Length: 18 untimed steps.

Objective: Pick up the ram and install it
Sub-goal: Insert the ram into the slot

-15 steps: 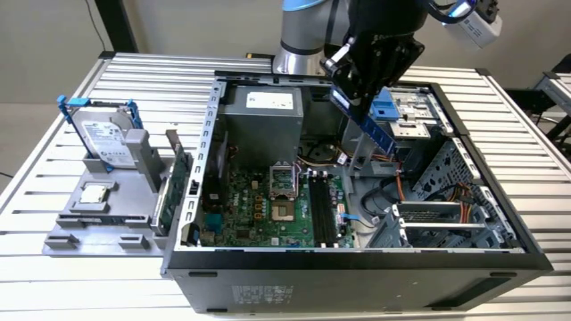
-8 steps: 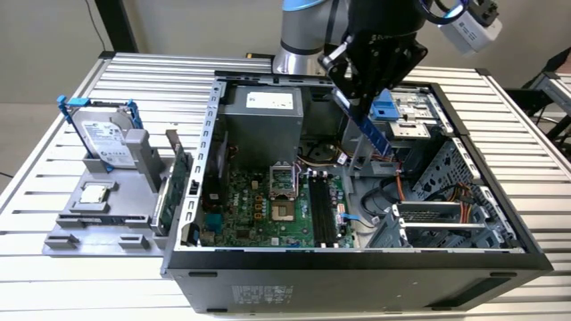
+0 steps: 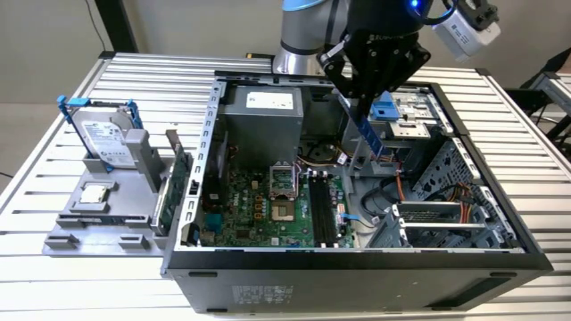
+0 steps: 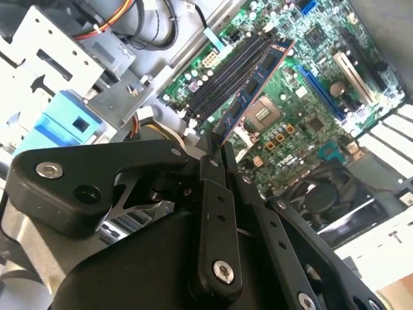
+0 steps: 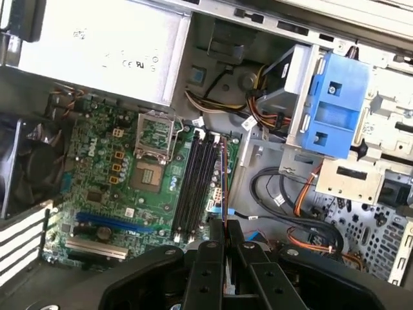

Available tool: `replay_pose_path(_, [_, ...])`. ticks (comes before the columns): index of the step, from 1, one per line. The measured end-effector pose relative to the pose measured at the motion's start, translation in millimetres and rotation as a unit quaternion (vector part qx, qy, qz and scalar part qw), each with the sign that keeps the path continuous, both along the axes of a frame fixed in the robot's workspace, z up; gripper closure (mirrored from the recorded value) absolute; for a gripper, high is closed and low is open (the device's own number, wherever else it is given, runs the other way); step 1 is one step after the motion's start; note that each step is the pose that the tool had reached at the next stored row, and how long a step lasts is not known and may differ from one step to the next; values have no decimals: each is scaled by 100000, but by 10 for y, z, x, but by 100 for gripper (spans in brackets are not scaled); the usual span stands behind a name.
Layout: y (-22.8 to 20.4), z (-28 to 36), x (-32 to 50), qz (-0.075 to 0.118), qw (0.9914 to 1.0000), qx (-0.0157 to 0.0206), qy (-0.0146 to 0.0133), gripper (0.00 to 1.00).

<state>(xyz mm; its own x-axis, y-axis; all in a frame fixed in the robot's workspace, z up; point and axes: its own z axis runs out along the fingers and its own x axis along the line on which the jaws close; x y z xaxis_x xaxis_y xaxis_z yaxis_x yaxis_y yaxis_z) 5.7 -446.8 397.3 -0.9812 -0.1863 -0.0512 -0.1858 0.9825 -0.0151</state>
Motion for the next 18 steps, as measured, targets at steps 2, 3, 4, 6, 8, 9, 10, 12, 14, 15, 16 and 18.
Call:
replay_pose_path(2, [0,-2,0,-1520,99988,2,-3,100])
replay_pose_path(3, [0,-2,0,-2262,99974,-6,-1,100])
replay_pose_path(4, [0,-3,0,-3014,99955,-8,0,100])
replay_pose_path(6, [0,-4,0,-4623,99893,-13,1,100])
replay_pose_path(8, [0,-6,0,-6156,99810,-10,0,100])
replay_pose_path(9, [0,-7,0,-6916,99761,-13,0,100])
replay_pose_path(10, [0,-8,0,-7722,99701,-10,0,100])
replay_pose_path(12, [0,-9,0,-9203,99576,-14,0,100])
replay_pose_path(14, [0,-11,0,-10754,99420,-13,0,100])
replay_pose_path(15, [0,-11,0,-11441,99343,-11,-1,100])
replay_pose_path(16, [0,-12,0,-12178,99256,-9,-3,100])
replay_pose_path(18, [0,-12,0,-12740,99185,-12,-1,100])
